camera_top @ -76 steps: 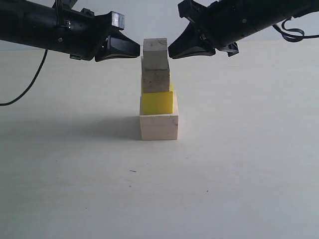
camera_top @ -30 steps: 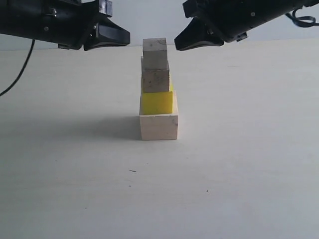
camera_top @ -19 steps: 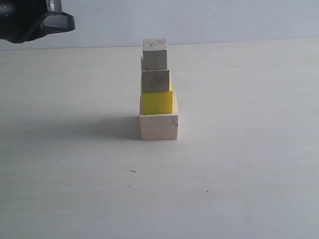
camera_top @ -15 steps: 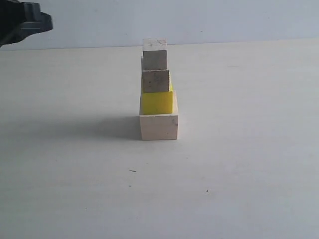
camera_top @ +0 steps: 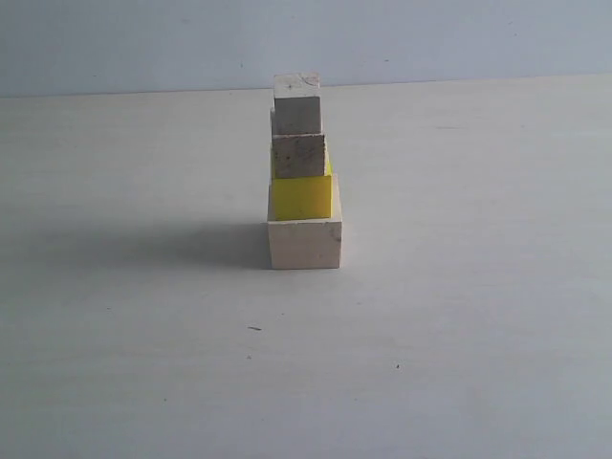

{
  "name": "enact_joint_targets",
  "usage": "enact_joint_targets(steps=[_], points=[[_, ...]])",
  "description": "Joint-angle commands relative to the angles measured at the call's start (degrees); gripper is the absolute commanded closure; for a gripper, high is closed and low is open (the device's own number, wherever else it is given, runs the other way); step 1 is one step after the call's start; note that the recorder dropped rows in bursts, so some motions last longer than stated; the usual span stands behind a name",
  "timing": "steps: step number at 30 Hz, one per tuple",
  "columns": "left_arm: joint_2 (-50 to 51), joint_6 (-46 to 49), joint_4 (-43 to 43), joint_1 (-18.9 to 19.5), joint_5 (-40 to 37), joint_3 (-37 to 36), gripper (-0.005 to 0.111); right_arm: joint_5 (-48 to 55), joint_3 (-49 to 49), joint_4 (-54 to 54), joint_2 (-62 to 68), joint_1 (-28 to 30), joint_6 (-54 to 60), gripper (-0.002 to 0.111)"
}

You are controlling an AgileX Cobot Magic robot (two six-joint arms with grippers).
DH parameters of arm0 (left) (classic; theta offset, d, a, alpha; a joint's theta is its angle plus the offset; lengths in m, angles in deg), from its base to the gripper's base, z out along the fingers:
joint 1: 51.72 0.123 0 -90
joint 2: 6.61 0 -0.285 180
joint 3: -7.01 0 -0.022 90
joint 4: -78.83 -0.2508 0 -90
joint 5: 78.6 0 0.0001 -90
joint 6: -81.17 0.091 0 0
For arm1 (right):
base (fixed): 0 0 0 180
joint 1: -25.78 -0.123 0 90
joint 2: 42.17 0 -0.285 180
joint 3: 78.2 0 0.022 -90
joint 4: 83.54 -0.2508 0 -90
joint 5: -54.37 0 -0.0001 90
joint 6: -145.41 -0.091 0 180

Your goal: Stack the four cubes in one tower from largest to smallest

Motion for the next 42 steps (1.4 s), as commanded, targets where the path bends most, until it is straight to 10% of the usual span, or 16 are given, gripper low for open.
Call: enact_joint_targets(steps=[1, 24, 42], points=[[-6.0, 0.3, -0.2, 0.0, 1.6, -3.9, 0.107, 3.3, -0.4, 0.5, -3.4, 0.3, 0.1, 0.108], [-10.8, 0.2, -0.1, 0.2, 1.6, -5.3, 0.107, 5.8, -0.4, 0.7, -16.2, 0.3, 0.1, 0.108], [-29.2, 1.6, -4.8, 18.8, 1.5, -5.3, 0.107, 5.8, -0.4, 0.7, -16.2, 0.3, 0.1, 0.108]])
